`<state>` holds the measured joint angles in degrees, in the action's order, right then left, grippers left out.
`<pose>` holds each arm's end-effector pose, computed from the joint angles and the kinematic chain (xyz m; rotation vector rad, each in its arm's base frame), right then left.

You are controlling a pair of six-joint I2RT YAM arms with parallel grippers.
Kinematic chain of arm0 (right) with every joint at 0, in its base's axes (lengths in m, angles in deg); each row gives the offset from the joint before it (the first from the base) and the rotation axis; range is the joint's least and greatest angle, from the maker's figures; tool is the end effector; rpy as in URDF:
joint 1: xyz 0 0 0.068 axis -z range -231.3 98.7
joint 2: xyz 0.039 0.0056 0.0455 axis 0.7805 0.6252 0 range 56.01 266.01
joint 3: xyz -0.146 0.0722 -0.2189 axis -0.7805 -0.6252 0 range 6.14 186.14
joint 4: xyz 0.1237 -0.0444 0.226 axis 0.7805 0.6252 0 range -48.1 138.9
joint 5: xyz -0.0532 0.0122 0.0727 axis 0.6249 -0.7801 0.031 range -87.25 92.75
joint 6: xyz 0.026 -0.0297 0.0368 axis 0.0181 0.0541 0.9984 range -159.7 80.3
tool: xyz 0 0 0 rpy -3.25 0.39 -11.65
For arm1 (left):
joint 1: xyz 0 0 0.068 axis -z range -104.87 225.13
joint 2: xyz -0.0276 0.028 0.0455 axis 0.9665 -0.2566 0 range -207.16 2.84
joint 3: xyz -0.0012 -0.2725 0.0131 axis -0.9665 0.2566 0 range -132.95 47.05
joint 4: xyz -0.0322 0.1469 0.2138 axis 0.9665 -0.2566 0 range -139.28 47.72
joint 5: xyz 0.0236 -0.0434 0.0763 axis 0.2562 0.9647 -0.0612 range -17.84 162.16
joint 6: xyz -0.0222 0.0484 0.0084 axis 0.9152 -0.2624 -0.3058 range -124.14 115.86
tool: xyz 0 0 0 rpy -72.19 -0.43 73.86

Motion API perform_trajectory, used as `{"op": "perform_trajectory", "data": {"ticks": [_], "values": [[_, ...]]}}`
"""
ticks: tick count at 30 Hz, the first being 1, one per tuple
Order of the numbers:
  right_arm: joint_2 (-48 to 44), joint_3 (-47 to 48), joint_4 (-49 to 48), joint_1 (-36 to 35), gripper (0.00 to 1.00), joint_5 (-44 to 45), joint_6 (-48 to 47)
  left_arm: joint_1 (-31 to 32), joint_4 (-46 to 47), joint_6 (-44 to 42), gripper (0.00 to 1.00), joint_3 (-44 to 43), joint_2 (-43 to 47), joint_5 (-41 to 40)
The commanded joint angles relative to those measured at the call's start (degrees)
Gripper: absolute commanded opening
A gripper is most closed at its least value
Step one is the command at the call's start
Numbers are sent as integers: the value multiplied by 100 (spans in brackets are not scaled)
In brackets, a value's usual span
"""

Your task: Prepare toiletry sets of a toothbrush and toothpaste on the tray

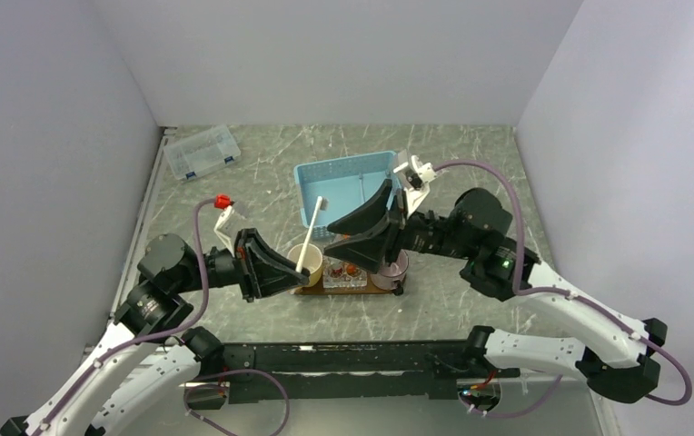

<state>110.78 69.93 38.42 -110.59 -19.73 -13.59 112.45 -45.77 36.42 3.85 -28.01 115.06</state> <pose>0.0928 0.1829 0.4500 -0.7831 1.3299 1.4848 0.0796 -0.0912 0.3753 0.6591 1.5502 -1.5919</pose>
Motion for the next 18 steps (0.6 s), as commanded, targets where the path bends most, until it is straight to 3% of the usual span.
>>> {"op": "perform_trajectory", "data": {"ticks": [1, 10, 14, 18], "values": [[32, 927, 1509, 298, 55, -1030, -675, 7, -1088, -941, 0, -378, 54, 574], [369, 1937, 3130, 807, 55, -1501, -1371, 12, -2377, -1733, 0, -776, 183, 1033], [507, 1962, 3022, 857, 55, -1876, -1254, 7, -2452, -1805, 0, -743, 176, 1380], [558, 1618, 2311, 854, 55, -2542, -757, 7, -2688, -1984, 0, -815, 105, 1579]]}}
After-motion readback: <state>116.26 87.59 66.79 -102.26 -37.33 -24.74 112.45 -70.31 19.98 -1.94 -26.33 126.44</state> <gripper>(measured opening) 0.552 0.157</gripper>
